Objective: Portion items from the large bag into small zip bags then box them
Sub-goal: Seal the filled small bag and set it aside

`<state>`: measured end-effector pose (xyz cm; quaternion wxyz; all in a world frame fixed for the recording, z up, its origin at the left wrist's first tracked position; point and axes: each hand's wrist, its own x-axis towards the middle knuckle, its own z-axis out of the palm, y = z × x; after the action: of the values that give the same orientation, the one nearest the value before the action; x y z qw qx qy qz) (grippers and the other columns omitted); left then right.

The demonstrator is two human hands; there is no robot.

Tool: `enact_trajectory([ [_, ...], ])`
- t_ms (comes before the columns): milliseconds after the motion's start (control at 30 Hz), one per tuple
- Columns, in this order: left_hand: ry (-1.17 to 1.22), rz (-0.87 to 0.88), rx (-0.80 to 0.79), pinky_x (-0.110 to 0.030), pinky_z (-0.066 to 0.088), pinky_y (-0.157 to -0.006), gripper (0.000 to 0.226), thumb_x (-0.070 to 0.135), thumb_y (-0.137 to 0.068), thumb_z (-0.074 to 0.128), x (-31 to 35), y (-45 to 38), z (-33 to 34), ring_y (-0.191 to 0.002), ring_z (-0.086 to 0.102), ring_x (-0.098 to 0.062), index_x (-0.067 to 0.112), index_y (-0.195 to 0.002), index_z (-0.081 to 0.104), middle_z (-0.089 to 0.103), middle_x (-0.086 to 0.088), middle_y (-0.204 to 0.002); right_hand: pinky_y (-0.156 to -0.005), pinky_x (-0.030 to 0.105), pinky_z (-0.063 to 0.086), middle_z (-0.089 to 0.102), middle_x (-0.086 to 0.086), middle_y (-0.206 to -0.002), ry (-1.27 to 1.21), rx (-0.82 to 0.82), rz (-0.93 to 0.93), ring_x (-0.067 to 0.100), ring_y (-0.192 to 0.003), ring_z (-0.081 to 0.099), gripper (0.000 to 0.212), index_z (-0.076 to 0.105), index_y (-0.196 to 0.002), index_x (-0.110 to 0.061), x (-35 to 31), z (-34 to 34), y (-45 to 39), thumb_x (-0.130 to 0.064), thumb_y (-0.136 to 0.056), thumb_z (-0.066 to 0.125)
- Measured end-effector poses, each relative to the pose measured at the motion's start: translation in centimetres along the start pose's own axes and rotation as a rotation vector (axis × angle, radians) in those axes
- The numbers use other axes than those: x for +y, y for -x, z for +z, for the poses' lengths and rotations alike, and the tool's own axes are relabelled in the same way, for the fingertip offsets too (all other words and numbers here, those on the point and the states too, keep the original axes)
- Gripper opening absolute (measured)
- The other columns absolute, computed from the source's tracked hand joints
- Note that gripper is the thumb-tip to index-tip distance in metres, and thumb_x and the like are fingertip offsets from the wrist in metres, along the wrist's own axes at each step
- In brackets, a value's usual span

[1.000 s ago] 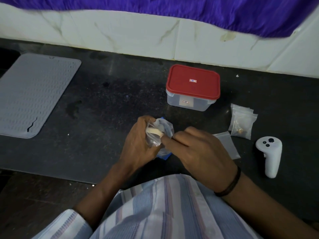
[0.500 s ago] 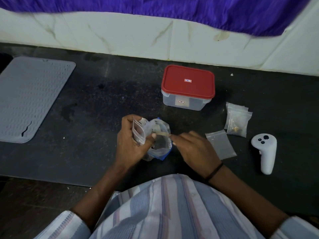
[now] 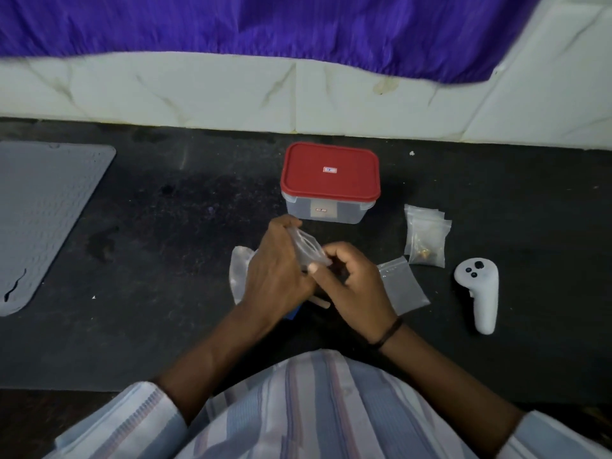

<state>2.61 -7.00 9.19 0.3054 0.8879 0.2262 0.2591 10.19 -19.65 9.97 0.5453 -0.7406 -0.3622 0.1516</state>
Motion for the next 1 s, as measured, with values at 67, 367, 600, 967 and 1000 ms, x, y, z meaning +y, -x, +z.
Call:
enact_trajectory([
  [67, 0.053, 0.01, -0.041, -0.025, 0.05, -0.086, 0.062, 0.058, -0.085, 0.06, 0.9, -0.7, 1.2, -0.099, 0.059, -0.004, 0.023, -0.127, 0.03, 0.059, 0.004, -0.113, -0.069, 0.034, 0.053, 0.064, -0.004, -0.082, -0.087, 0.104, 0.094, 0.012, -0.077, 0.062, 0.01, 0.063, -0.092, -0.021, 0.5, -0.3, -0.1, -0.03, -0.094, 0.058],
  [367, 0.548, 0.085, -0.279, -0.032, 0.052, -0.091, 0.072, 0.017, -0.08, 0.067, 3.9, -1.0, 7.4, -0.108, 0.06, -0.014, 0.018, -0.141, 0.028, 0.055, -0.006, -0.123, -0.074, 0.041, 0.05, 0.063, 0.005, -0.084, -0.376, 0.64, 0.32, 0.015, -0.078, 0.058, 0.025, 0.058, -0.091, -0.015, 3.4, -2.1, -0.4, -0.034, -0.099, 0.044],
  [600, 0.716, -0.208, -0.264, -0.037, 0.053, -0.072, 0.017, 0.028, -0.103, 0.045, 7.7, -3.4, 12.0, -0.079, 0.062, -0.013, 0.018, -0.095, 0.057, 0.065, 0.0, -0.087, -0.065, 0.038, 0.049, 0.055, -0.012, -0.07, -0.076, 0.752, 0.333, 0.006, -0.066, 0.053, 0.025, 0.049, -0.081, -0.026, 7.1, -6.7, -1.7, -0.037, -0.101, 0.039],
  [967, 0.453, -0.401, -0.45, -0.038, 0.055, -0.07, 0.031, 0.031, -0.09, 0.065, 8.0, -9.1, 19.2, -0.062, 0.054, -0.013, 0.019, -0.062, 0.056, 0.057, 0.005, -0.061, -0.062, 0.029, 0.037, 0.059, -0.005, -0.085, 0.5, 0.556, 0.431, 0.015, -0.077, 0.056, 0.014, 0.047, -0.09, -0.02, 12.0, -14.0, -3.8, -0.031, -0.099, 0.047],
  [1000, 0.462, -0.439, -0.457, -0.044, 0.058, -0.071, 0.032, 0.034, -0.087, 0.067, 7.6, -9.4, 19.6, -0.06, 0.056, -0.016, 0.018, -0.06, 0.057, 0.058, 0.005, -0.059, -0.065, 0.03, 0.038, 0.06, -0.004, -0.088, 0.559, 0.525, 0.434, 0.016, -0.081, 0.056, 0.014, 0.05, -0.089, -0.02, 12.2, -14.4, -4.2, -0.03, -0.098, 0.048],
])
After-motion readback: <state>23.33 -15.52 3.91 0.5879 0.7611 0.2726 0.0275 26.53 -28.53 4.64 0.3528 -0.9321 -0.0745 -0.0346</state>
